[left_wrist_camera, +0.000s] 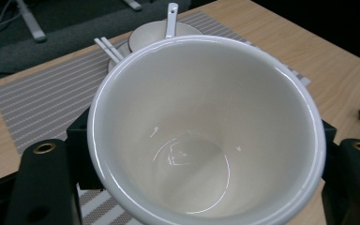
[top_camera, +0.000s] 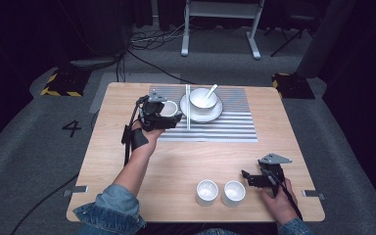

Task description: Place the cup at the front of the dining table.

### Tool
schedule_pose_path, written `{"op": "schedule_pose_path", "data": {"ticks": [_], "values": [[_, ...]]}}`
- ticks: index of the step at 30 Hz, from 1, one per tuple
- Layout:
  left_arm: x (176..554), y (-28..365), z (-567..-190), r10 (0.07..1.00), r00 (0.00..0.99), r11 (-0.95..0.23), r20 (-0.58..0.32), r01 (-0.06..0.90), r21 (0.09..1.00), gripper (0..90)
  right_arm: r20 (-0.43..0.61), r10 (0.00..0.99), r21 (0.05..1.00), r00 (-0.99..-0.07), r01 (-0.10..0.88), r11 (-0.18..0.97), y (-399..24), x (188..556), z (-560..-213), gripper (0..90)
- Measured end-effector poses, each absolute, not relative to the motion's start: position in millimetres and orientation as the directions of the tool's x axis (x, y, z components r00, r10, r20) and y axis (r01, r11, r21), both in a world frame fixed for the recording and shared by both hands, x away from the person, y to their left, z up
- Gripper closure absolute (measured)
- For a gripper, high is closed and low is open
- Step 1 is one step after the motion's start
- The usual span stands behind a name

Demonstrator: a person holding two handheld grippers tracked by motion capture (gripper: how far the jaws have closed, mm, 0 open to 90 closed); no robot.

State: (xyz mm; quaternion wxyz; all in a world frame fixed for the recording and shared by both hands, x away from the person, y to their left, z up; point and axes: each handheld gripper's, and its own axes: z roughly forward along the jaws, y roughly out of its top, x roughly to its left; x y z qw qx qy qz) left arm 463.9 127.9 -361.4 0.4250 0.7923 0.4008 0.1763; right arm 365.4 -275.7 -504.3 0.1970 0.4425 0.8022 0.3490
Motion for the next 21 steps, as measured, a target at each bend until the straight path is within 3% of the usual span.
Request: {"op": "schedule_pose_path", "data": {"ticks": [11, 16, 21], "values": [[497.3, 122.1, -373.6, 0.836, 0.548, -0.316, -0.016, 0.505, 0.803, 26.7, -0.007, 0.848, 0.734, -0.531, 0.573, 0.365, -275.7, 365.4, -504.3, 15.2], [516.3, 124.4, -377.6, 0.868, 0.494, -0.241, -0.058, 0.519, 0.82, 26.7, -0.007, 0.848, 0.734, -0.531, 0.573, 0.365, -275.7, 365.4, -504.3, 15.2], [532.3, 119.0, -383.3, 0.887, 0.461, -0.242, -0.037, 0.53, 0.813, 26.7, -0.008, 0.847, 0.734, -0.531, 0.572, 0.365, -275.7, 365.5, -504.3, 15.2]]}}
